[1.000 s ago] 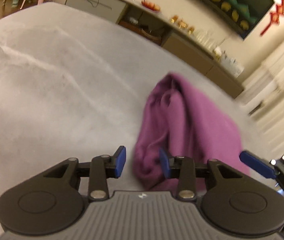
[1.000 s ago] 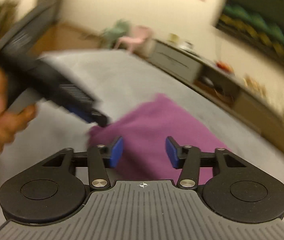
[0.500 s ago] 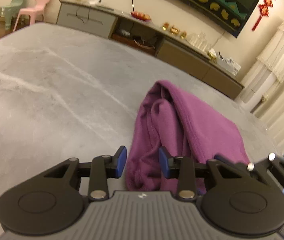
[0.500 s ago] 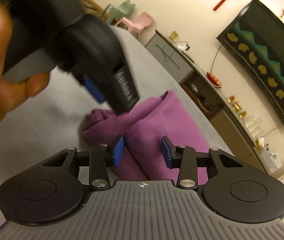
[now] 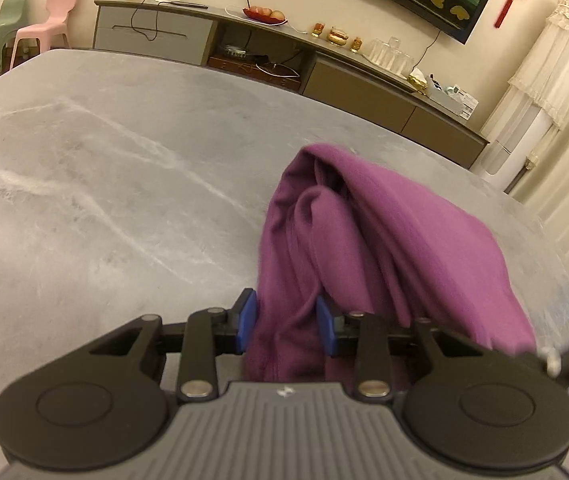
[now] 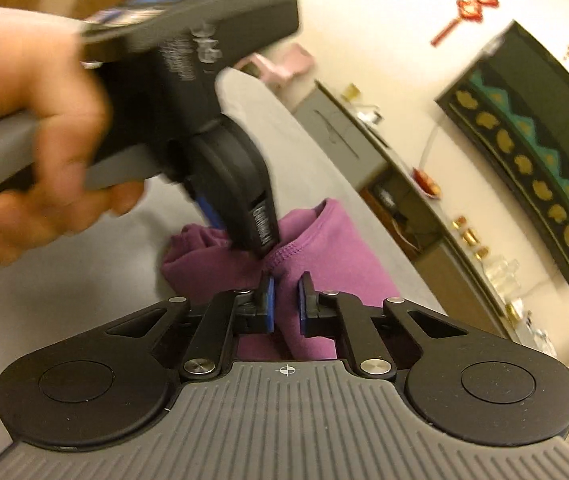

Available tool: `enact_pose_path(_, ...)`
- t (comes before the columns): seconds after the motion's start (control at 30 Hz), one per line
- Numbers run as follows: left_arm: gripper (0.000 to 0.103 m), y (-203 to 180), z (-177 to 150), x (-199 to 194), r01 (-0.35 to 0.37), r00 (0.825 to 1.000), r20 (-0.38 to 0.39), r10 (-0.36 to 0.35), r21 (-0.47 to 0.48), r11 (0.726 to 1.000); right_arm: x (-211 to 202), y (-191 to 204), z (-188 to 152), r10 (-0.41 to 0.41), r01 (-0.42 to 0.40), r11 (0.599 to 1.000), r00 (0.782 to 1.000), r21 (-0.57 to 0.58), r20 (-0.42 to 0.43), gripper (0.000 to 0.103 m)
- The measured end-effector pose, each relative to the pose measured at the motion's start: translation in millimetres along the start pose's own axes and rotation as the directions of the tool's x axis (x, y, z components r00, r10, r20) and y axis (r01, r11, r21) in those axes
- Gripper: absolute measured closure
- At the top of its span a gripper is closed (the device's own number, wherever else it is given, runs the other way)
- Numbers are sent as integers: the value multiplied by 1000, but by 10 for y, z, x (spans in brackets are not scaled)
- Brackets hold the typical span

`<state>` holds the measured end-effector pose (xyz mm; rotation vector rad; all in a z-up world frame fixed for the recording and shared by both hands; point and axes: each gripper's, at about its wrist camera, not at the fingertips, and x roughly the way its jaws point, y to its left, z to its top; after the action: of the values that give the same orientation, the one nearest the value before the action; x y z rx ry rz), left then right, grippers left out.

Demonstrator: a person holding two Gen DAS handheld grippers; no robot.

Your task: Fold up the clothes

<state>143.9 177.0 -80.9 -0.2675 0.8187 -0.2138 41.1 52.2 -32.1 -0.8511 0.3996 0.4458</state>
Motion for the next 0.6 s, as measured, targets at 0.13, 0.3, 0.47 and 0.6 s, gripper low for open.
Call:
enact_pose_path(0.13, 71, -5, -8, -13, -6, 1000, 3, 6, 2, 1000, -50, 122, -217, 58, -58, 994, 998, -87, -6, 100)
enact_pose_path(0.3, 74, -59, -14, -9, -37, 999, 13, 36, 51, 998, -209, 105, -236, 13, -8, 996, 998, -89, 54, 101)
enact_pose_path(0.47, 76, -147, 45, 10, -94, 995, 21, 92, 74, 993, -302, 149, -276, 26, -20, 996, 997, -92, 68, 101)
enact_pose_path(0.6, 78, -203, 115, -183, -85, 994, 78, 78, 88, 993, -255, 187, -348, 37, -32, 995, 998, -93, 57, 101)
